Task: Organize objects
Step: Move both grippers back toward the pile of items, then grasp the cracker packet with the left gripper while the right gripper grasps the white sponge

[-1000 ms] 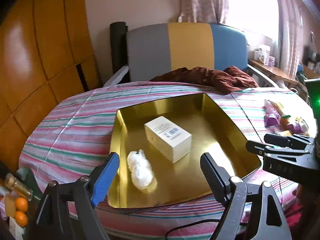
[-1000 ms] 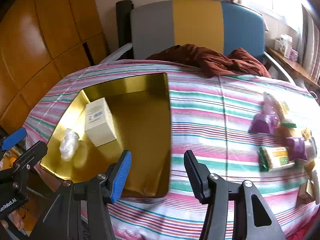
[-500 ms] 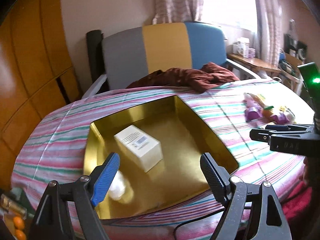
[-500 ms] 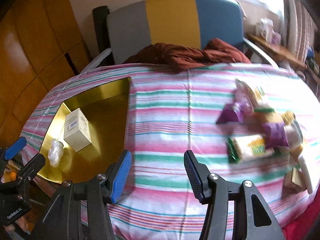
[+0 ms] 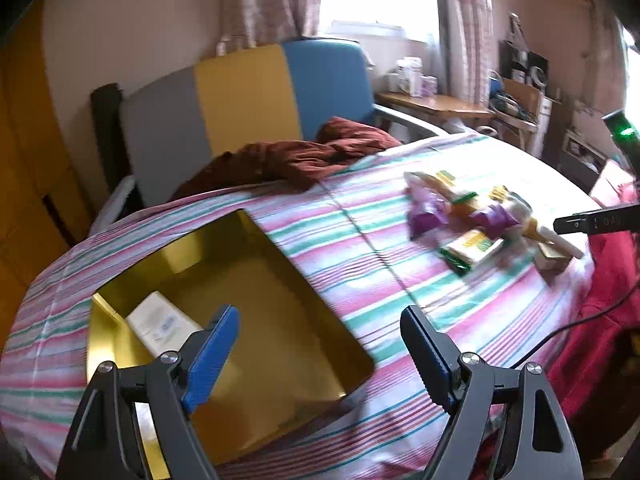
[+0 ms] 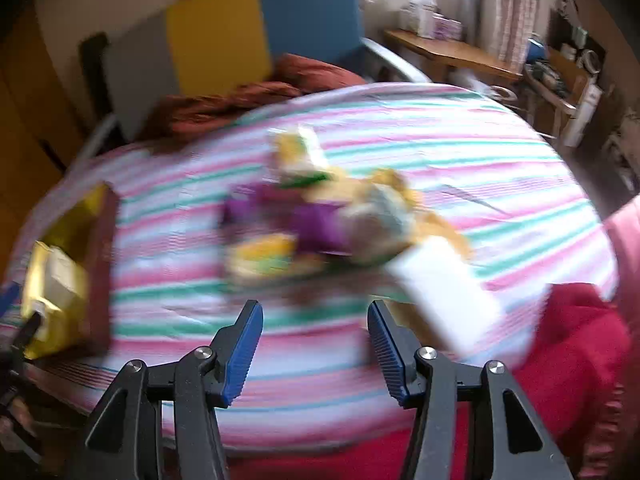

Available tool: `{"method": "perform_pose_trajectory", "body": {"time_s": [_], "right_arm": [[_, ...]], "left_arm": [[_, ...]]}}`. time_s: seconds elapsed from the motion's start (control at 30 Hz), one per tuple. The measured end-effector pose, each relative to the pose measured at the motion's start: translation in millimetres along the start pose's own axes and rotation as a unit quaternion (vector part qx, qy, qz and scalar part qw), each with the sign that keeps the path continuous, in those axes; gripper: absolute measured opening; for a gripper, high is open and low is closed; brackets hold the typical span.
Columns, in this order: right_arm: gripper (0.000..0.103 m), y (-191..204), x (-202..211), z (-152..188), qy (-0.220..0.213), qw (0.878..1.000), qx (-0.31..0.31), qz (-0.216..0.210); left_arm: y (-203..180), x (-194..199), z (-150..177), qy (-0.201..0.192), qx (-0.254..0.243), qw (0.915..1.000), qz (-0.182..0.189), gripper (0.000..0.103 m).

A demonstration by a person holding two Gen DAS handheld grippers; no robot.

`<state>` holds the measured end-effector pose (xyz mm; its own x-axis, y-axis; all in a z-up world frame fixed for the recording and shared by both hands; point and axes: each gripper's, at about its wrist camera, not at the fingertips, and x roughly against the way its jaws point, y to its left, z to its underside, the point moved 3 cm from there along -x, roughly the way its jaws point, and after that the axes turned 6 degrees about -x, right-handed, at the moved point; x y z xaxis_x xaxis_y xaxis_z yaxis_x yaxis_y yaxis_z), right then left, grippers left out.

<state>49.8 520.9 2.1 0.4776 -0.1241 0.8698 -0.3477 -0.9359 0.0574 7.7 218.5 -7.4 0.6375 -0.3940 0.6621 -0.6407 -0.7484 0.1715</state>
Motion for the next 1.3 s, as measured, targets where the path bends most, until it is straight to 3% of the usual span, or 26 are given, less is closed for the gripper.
{"method": "perform_pose_trajectory", "body": {"time_s": [0.2,0.37,0.53,0.87,1.03,1.3], "right_arm": [[0.056,-50,-29,-12,0.061,0.997,0.026,0.032],[0.062,-53,-55,-22,0.115,0.988,0.093,0.039],[0.062,-52,-67,-24,0.146,0.979,0.135,0.046],[0.062,-51,-70,-26,0.152,0.978,0.143,0.025],[0.055,-56,-63,-25,0.144,0.98,0.135,0.014],[0.055,-59,-53,-23,0.134,0.984,0.116,-0.01]], "left_arm": [[-31,-20,-19,0.01,-0.03,0.9988,0.038,0.083],[-54,-38,-34,0.02,-0.052,0.9965,0.063,0.091],[-75,-58,-45,0.032,-0.073,0.9927,0.09,0.092],[-112,-106,-67,0.057,-0.106,0.9825,0.141,0.092],[-142,-132,-76,0.066,-0.152,0.9744,0.152,0.092],[-179,-178,-77,0.093,-0.203,0.9626,0.153,0.092]]}}
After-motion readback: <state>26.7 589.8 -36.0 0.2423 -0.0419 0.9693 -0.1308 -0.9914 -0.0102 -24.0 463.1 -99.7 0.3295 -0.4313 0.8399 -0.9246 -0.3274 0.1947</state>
